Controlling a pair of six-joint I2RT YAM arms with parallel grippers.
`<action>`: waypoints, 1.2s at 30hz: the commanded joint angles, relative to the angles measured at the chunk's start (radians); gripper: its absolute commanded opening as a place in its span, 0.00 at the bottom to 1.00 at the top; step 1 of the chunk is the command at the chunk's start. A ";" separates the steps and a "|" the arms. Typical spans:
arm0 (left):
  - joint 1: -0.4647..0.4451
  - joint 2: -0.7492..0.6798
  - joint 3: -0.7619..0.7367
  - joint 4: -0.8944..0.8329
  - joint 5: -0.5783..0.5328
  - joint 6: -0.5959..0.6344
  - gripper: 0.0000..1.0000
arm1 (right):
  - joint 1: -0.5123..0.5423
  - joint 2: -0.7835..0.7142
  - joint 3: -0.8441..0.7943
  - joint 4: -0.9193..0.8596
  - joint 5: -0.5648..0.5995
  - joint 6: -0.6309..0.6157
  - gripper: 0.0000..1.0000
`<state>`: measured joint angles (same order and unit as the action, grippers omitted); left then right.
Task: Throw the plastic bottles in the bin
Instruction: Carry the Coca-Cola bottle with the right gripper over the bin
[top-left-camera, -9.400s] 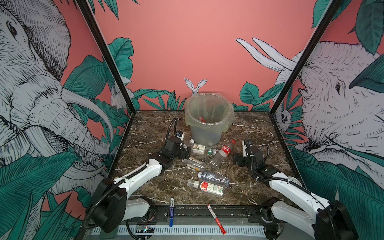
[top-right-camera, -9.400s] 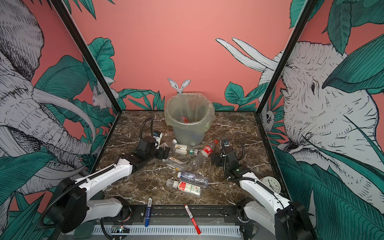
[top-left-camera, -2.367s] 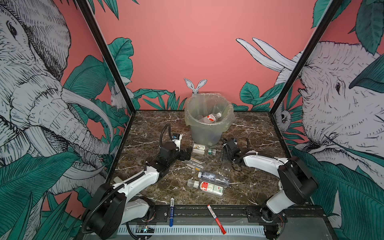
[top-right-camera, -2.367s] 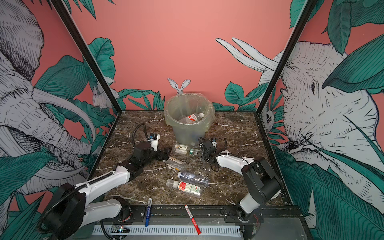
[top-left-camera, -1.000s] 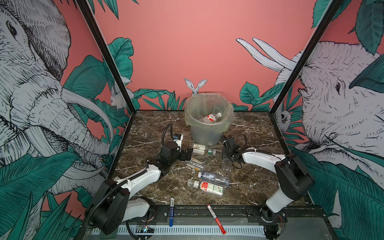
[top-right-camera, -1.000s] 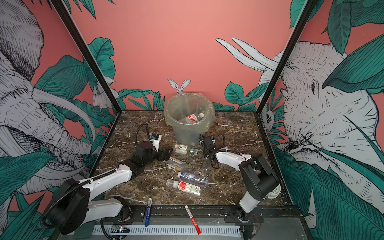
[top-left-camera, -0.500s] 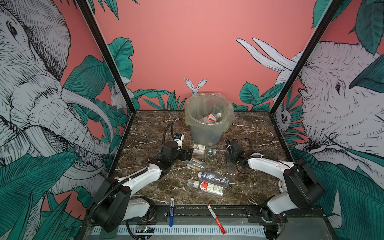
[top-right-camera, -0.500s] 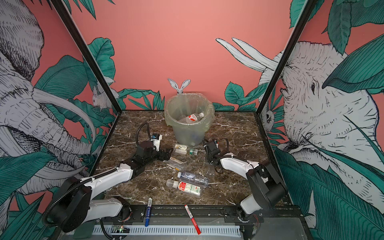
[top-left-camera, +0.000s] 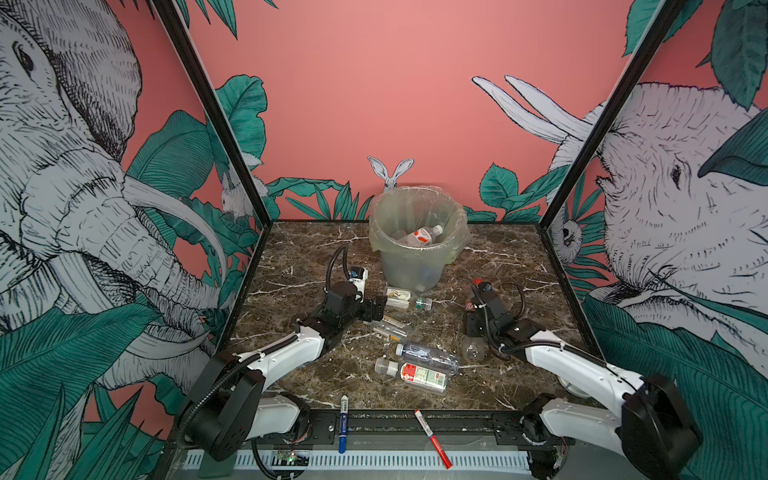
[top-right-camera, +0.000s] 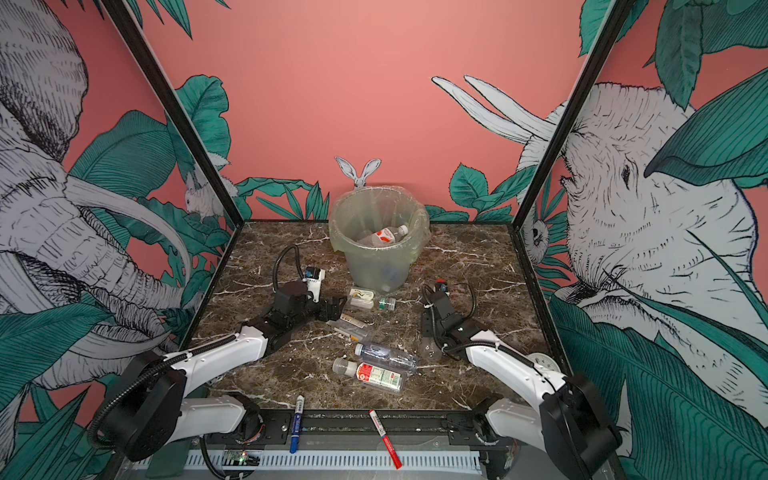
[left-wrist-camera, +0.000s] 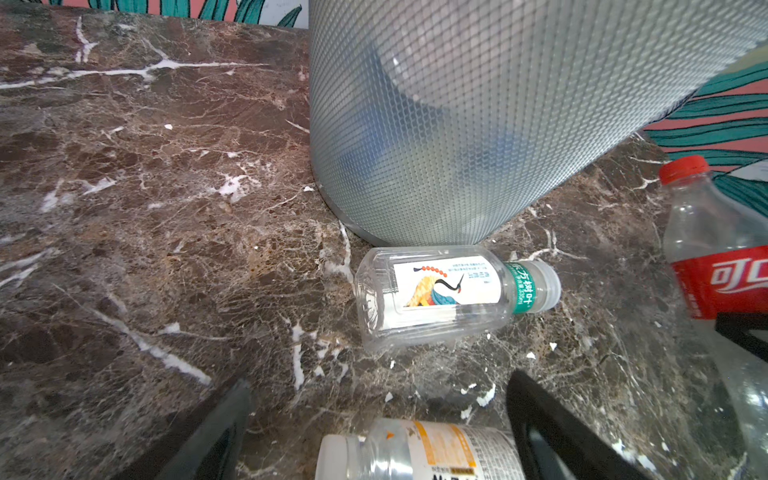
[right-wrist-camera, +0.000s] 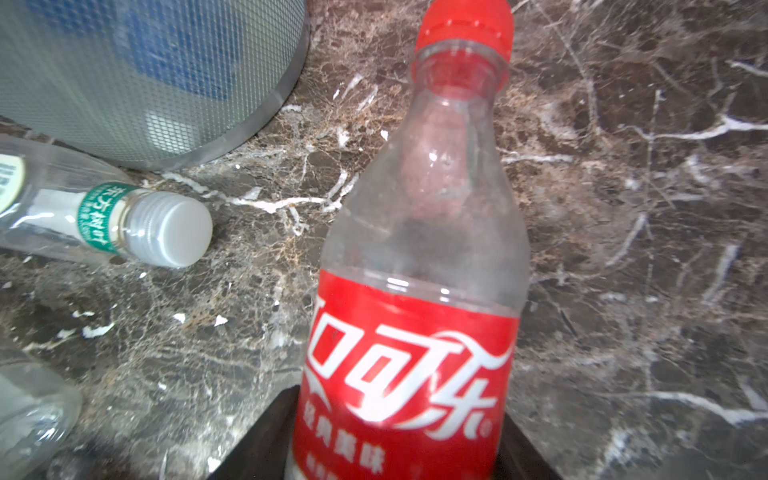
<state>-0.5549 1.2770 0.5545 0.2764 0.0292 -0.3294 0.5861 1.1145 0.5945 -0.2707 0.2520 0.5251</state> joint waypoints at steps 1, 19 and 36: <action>-0.002 -0.013 0.004 0.027 -0.001 -0.006 0.96 | 0.006 -0.119 -0.043 0.026 0.023 -0.049 0.61; -0.003 -0.013 0.008 0.019 -0.007 0.001 0.96 | 0.044 -0.164 0.581 -0.177 -0.026 -0.227 0.59; -0.002 -0.027 0.014 -0.003 -0.017 0.007 0.96 | -0.047 0.814 2.015 -0.506 0.070 -0.295 0.99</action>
<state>-0.5549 1.2804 0.5549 0.2867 0.0219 -0.3286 0.5468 2.0861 2.7964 -0.8478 0.2699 0.2428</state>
